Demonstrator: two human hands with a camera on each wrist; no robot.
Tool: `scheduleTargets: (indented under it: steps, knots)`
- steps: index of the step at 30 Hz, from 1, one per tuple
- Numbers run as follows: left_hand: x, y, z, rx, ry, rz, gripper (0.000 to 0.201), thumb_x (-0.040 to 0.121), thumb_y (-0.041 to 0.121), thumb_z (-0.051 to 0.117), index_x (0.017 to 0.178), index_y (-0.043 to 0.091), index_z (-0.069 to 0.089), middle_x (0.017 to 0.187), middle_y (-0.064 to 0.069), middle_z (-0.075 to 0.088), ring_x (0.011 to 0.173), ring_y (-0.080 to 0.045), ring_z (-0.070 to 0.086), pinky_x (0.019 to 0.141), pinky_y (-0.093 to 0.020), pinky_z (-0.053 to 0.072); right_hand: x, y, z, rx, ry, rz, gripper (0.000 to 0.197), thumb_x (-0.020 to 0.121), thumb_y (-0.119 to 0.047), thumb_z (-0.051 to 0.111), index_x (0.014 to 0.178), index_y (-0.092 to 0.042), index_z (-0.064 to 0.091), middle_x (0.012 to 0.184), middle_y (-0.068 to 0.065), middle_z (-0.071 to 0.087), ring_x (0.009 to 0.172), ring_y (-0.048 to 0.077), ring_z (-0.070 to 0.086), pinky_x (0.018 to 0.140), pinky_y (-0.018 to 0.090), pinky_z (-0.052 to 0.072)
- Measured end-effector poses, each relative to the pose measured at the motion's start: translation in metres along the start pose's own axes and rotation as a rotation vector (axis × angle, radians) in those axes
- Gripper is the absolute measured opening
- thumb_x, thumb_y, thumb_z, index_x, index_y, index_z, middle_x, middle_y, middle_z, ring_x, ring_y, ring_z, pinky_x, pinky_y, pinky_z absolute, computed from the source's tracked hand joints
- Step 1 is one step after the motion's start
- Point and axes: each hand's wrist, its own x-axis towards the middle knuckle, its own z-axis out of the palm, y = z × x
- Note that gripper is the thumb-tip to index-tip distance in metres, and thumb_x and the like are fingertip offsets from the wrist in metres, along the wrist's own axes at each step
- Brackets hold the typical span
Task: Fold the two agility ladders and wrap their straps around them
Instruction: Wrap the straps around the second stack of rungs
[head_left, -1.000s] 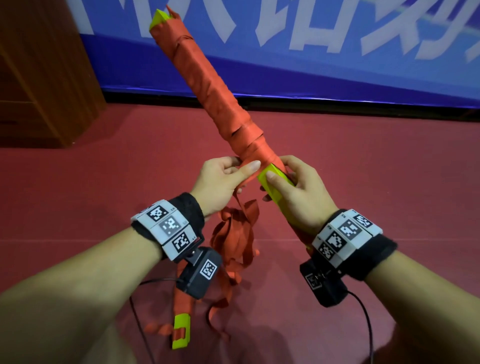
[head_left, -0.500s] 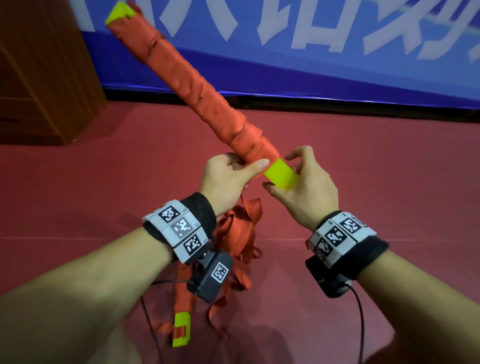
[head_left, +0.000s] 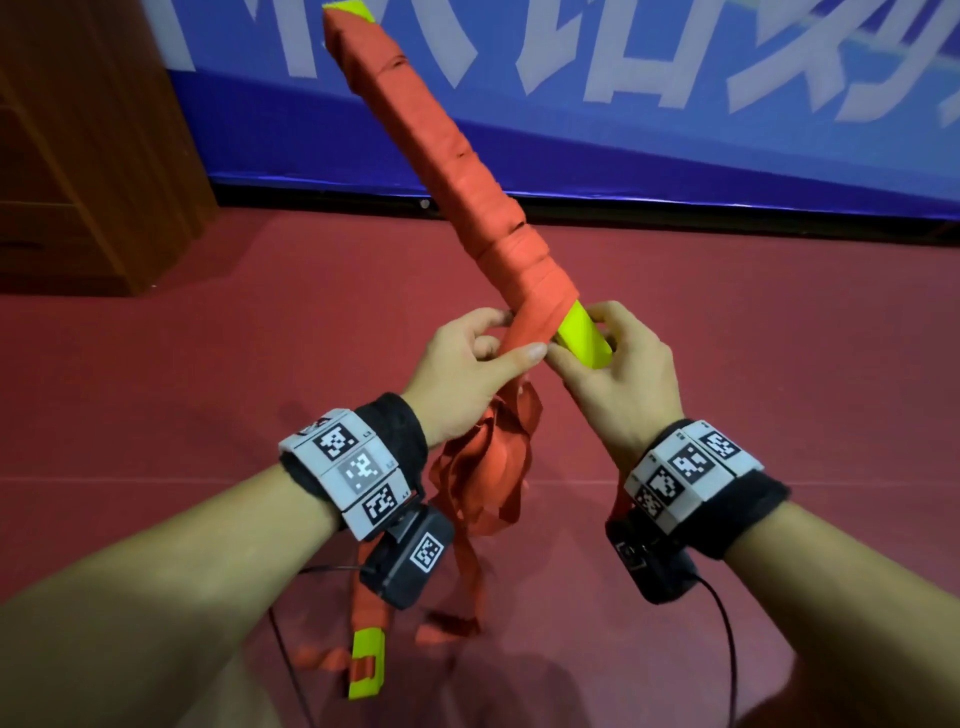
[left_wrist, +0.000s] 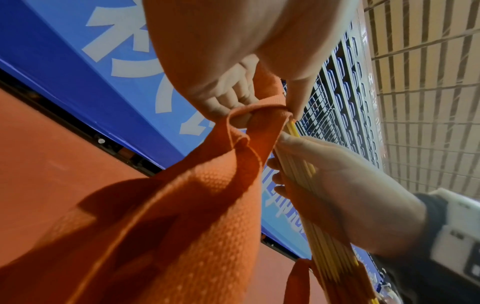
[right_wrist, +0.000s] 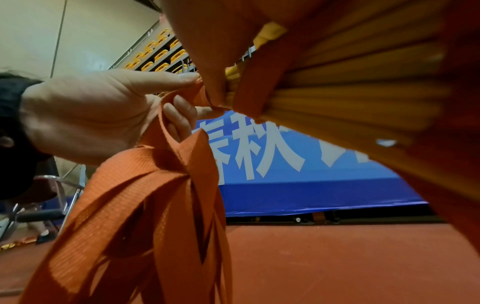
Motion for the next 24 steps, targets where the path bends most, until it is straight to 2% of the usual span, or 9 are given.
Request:
scheduleTargets:
  steps: [2, 4, 7, 9, 11, 15, 18, 21, 24]
  knots:
    - [-0.001, -0.003, 0.003, 0.017, -0.006, 0.018, 0.031, 0.091, 0.024, 0.074, 0.115, 0.009, 0.064, 0.075, -0.011, 0.072, 0.066, -0.018, 0.062, 0.07, -0.033, 0.05, -0.001, -0.001, 0.001, 0.048, -0.016, 0.008, 0.04, 0.08, -0.052, 0.076, 0.11, -0.029, 0.066, 0.086, -0.007, 0.07, 0.081, 0.019, 0.066, 0.072, 0.039, 0.054]
    - [-0.002, -0.005, 0.004, 0.041, -0.001, 0.035, 0.033, 0.085, 0.034, 0.073, 0.111, 0.014, 0.066, 0.084, -0.017, 0.075, 0.072, -0.018, 0.064, 0.075, -0.036, 0.052, -0.001, -0.002, 0.0, 0.075, -0.04, 0.014, 0.038, 0.08, -0.051, 0.076, 0.109, -0.028, 0.068, 0.085, -0.008, 0.071, 0.079, 0.015, 0.066, 0.071, 0.037, 0.054]
    - [-0.004, -0.005, 0.001, 0.121, 0.009, 0.088, 0.025, 0.083, 0.04, 0.073, 0.099, 0.021, 0.068, 0.09, -0.004, 0.076, 0.082, -0.014, 0.07, 0.087, -0.039, 0.055, -0.001, -0.003, -0.003, 0.119, -0.071, 0.017, 0.034, 0.08, -0.049, 0.075, 0.106, -0.027, 0.069, 0.081, -0.008, 0.071, 0.075, 0.013, 0.066, 0.068, 0.036, 0.054]
    - [-0.004, -0.006, -0.003, 0.205, -0.005, 0.108, 0.019, 0.082, 0.044, 0.074, 0.087, 0.028, 0.065, 0.08, 0.007, 0.071, 0.075, -0.01, 0.063, 0.079, -0.038, 0.053, -0.001, -0.002, -0.004, 0.134, -0.089, 0.014, 0.034, 0.078, -0.049, 0.073, 0.103, -0.027, 0.07, 0.078, -0.006, 0.071, 0.073, 0.014, 0.066, 0.067, 0.037, 0.054]
    - [-0.004, -0.009, -0.007, 0.271, -0.049, 0.08, 0.02, 0.079, 0.045, 0.077, 0.079, 0.033, 0.061, 0.073, 0.012, 0.066, 0.07, -0.009, 0.059, 0.075, -0.037, 0.051, 0.001, -0.001, -0.004, 0.151, -0.1, 0.023, 0.029, 0.078, -0.045, 0.073, 0.1, -0.026, 0.07, 0.076, -0.004, 0.072, 0.071, 0.017, 0.067, 0.067, 0.039, 0.055]
    - [-0.007, -0.016, -0.009, 0.432, -0.16, -0.005, 0.032, 0.078, 0.031, 0.085, 0.089, 0.025, 0.056, 0.087, 0.008, 0.073, 0.085, -0.013, 0.07, 0.087, -0.043, 0.056, 0.004, 0.0, -0.004, 0.21, -0.086, 0.032, 0.032, 0.075, -0.049, 0.07, 0.097, -0.027, 0.069, 0.073, -0.001, 0.072, 0.069, 0.022, 0.069, 0.068, 0.046, 0.057]
    - [-0.008, -0.022, -0.014, 0.655, -0.296, -0.066, 0.034, 0.08, 0.04, 0.084, 0.1, 0.024, 0.061, 0.097, 0.008, 0.072, 0.094, -0.013, 0.068, 0.09, -0.038, 0.053, 0.008, 0.0, -0.002, 0.279, -0.059, 0.033, 0.033, 0.073, -0.051, 0.07, 0.095, -0.027, 0.069, 0.073, 0.003, 0.072, 0.07, 0.027, 0.07, 0.07, 0.052, 0.057]
    - [-0.009, -0.027, -0.016, 0.859, -0.423, -0.147, 0.034, 0.083, 0.055, 0.075, 0.102, 0.028, 0.064, 0.102, 0.008, 0.071, 0.1, -0.017, 0.066, 0.091, -0.037, 0.052, 0.011, 0.003, -0.002, 0.312, -0.036, 0.028, 0.032, 0.074, -0.053, 0.072, 0.095, -0.029, 0.069, 0.076, 0.007, 0.073, 0.073, 0.033, 0.071, 0.07, 0.055, 0.056]
    - [-0.009, -0.029, -0.012, 0.907, -0.363, -0.168, 0.04, 0.091, 0.062, 0.061, 0.111, 0.028, 0.067, 0.11, 0.006, 0.072, 0.106, -0.019, 0.065, 0.096, -0.036, 0.05, 0.012, 0.004, -0.004, 0.327, -0.042, 0.023, 0.031, 0.074, -0.053, 0.072, 0.095, -0.03, 0.069, 0.076, 0.007, 0.073, 0.073, 0.035, 0.07, 0.07, 0.056, 0.056]
